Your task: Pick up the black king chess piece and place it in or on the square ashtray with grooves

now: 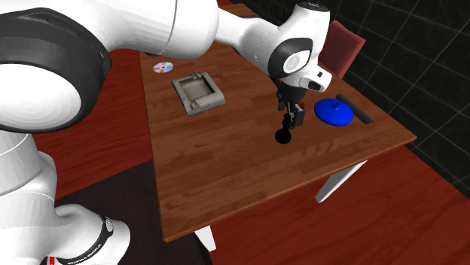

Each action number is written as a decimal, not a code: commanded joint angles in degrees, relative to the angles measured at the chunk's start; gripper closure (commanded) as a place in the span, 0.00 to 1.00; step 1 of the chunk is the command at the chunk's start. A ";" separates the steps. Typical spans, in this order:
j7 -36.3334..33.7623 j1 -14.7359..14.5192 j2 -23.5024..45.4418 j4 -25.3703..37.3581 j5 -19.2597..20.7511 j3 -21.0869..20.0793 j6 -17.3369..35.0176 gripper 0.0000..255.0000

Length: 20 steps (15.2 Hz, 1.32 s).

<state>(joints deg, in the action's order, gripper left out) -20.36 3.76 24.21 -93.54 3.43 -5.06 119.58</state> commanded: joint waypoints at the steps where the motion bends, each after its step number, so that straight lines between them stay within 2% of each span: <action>1: -0.01 0.00 -0.01 -0.04 0.00 0.00 0.04 0.00; 3: 0.00 0.00 0.00 -0.03 0.00 0.00 0.03 0.00; 4: 0.00 0.00 0.00 -0.03 0.00 0.00 0.03 1.00; 13: -0.01 0.00 -0.01 -0.04 0.00 0.00 0.04 1.00; 20: 0.21 0.02 -1.65 3.01 -0.24 -0.11 -4.63 1.00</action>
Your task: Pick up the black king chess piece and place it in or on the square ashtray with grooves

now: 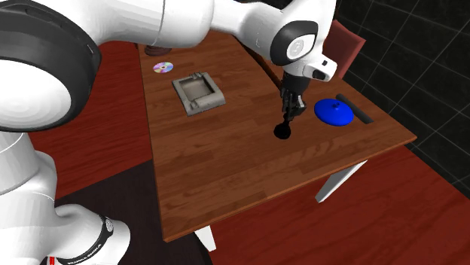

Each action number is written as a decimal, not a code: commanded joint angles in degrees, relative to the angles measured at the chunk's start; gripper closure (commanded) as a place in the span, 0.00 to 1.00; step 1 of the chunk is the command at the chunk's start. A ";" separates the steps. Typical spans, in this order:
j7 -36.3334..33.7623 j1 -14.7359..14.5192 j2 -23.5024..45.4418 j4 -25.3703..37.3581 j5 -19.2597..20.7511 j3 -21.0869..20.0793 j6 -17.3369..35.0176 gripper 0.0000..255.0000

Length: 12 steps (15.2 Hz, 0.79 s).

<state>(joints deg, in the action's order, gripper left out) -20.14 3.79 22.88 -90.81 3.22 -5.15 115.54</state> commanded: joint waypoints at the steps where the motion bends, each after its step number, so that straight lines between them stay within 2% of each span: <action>1: 0.01 -0.02 -0.50 0.77 -0.06 -0.04 -1.28 1.00; 12: 0.28 -0.08 -1.80 7.37 -0.29 -0.14 -9.17 1.00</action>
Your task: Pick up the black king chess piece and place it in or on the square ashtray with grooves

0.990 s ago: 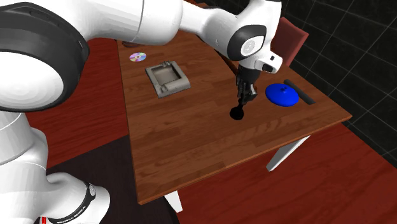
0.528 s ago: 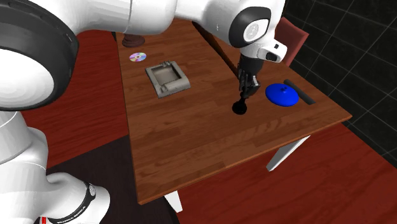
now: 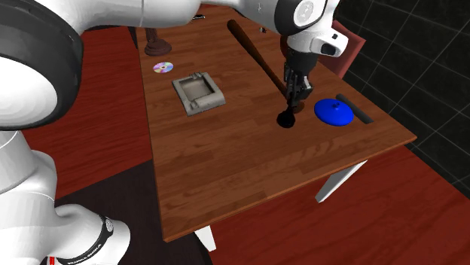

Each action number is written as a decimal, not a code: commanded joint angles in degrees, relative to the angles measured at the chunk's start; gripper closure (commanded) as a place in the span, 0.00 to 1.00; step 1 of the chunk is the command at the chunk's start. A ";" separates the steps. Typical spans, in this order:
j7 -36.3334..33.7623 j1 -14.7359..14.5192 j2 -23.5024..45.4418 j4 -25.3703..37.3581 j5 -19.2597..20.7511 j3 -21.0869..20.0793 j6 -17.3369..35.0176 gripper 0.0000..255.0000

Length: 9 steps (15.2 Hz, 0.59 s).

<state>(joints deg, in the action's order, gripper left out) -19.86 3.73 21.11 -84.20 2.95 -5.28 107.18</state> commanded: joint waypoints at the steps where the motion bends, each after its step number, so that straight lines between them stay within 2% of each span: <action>1: 0.02 -0.03 -0.07 1.47 -0.02 -0.02 -1.56 1.00; 4: 0.07 -0.07 -0.10 3.47 -0.05 -0.03 -3.58 1.00; 9: -5.49 -3.56 -4.89 -2.83 0.26 -1.89 -2.21 1.00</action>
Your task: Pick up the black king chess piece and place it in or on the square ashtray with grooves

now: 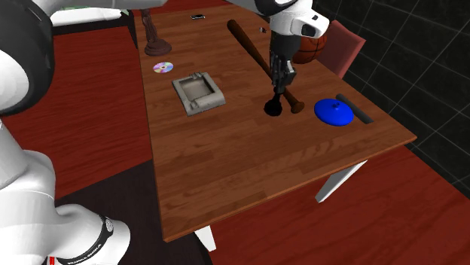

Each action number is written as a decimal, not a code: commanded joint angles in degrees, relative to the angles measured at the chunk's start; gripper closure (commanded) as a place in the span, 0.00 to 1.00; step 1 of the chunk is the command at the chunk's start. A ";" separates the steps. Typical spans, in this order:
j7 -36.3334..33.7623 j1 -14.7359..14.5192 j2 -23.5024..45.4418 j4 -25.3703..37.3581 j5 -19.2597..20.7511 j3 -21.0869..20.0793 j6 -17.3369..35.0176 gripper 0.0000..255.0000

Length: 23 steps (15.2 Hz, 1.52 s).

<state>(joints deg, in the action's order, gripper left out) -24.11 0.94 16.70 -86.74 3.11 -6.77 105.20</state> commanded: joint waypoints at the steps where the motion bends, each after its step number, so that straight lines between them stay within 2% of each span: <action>1: -2.39 -1.47 -1.26 -1.27 0.16 -0.81 -0.07 1.00; 12: -15.71 -9.46 -6.25 -6.71 0.83 -5.89 -0.05 1.00; 23: -29.99 -18.23 -4.52 -3.11 2.65 -11.38 -2.70 1.00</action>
<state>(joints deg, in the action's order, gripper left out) -52.79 -16.51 11.86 -90.26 5.55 -17.69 102.68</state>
